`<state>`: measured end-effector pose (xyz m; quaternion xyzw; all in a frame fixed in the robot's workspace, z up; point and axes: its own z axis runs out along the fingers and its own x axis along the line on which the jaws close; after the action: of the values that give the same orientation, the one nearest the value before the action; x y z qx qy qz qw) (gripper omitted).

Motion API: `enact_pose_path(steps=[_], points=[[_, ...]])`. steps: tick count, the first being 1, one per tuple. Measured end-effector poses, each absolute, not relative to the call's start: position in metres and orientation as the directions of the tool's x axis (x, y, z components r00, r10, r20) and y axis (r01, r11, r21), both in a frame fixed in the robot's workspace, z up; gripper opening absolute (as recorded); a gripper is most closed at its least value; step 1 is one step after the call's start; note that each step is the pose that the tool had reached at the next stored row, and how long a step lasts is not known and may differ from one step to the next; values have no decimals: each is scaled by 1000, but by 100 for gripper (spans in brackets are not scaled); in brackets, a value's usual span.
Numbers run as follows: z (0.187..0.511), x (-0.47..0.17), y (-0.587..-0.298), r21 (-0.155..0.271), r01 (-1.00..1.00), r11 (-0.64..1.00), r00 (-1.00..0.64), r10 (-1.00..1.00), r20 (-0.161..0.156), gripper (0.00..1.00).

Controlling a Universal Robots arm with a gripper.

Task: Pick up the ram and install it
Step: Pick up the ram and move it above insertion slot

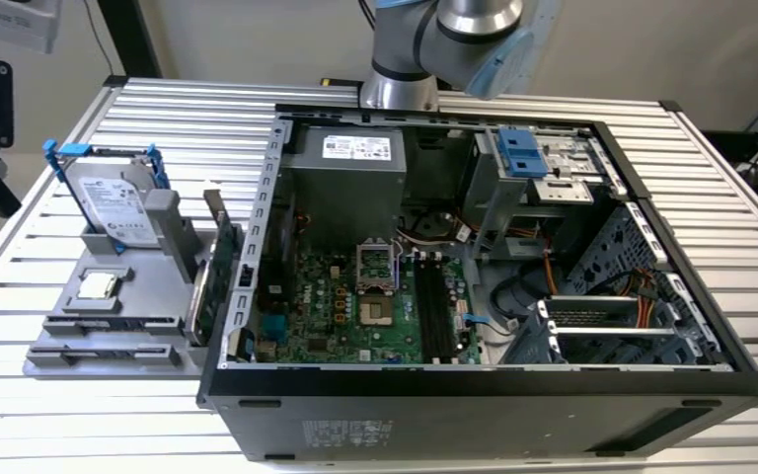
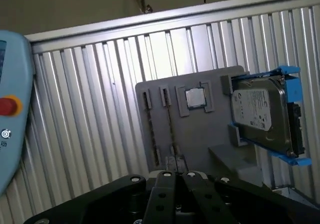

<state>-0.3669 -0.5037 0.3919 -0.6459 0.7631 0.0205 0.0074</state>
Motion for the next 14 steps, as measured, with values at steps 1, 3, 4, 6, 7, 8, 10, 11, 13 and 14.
enact_pose_path(steps=[1,3,4,6,7,8,10,11,13,14], points=[[392,-367,-504,22,-989,148,-149,-988,-38,0],[391,-367,-504,22,-994,111,-112,-993,-38,0],[391,-367,-504,22,-995,93,-94,-995,-38,0],[391,-367,-504,22,-998,57,-58,-998,-38,0],[391,-367,-504,22,-999,38,-39,-998,-38,0],[391,-367,-504,22,-1000,20,-21,-999,-38,0],[391,-367,-504,21,-1000,-10,9,-999,-38,0],[391,-367,-504,20,-1000,-19,18,-999,-38,0],[390,-367,-504,19,-999,-30,30,-999,-38,0],[390,-367,-504,18,-999,-35,34,-999,-38,0]])
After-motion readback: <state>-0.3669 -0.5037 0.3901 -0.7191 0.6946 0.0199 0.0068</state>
